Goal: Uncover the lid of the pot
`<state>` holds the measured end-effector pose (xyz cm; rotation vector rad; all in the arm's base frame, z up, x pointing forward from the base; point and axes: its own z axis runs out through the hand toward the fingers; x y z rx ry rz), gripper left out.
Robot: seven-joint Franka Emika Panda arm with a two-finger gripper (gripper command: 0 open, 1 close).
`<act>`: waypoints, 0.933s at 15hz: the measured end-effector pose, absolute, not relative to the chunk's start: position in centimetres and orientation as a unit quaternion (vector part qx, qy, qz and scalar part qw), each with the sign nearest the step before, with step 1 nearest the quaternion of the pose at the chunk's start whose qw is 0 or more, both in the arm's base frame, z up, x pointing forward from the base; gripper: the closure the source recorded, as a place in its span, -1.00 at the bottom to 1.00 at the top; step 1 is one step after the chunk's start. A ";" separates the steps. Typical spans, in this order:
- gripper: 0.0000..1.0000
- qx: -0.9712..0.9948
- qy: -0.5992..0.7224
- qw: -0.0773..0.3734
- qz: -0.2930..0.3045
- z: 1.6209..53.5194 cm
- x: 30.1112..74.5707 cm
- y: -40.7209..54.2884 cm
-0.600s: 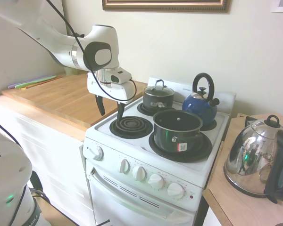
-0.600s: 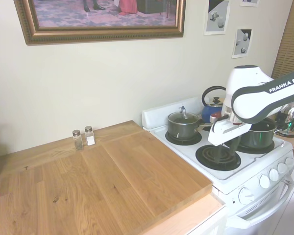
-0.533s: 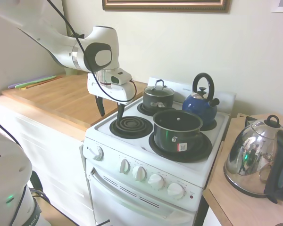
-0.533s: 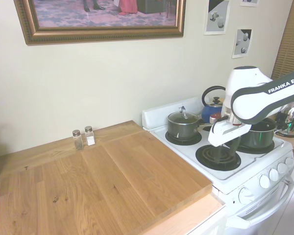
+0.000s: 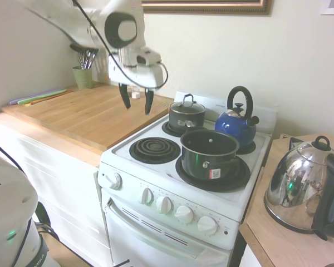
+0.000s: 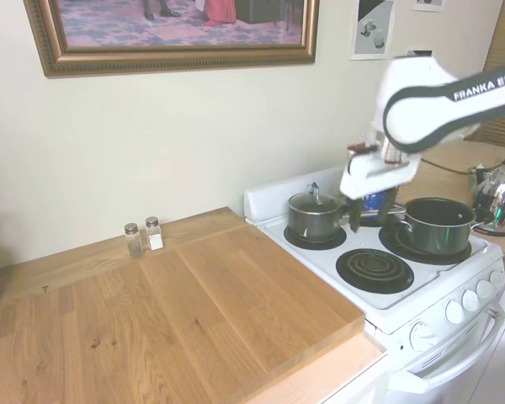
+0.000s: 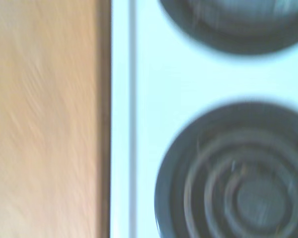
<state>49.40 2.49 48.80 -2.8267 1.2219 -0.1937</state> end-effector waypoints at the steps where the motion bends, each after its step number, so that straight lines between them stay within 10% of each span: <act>1: -1.00 -0.913 0.401 0.031 -0.063 49.1 51.3 2.2; 7: -1.00 -0.864 0.497 0.042 -0.069 48.3 63.1 -1.6; 8: 1.00 -0.859 0.506 0.042 -0.060 48.2 64.4 -1.7; 14: 1.00 -0.827 0.560 0.030 -0.042 47.2 70.8 -3.7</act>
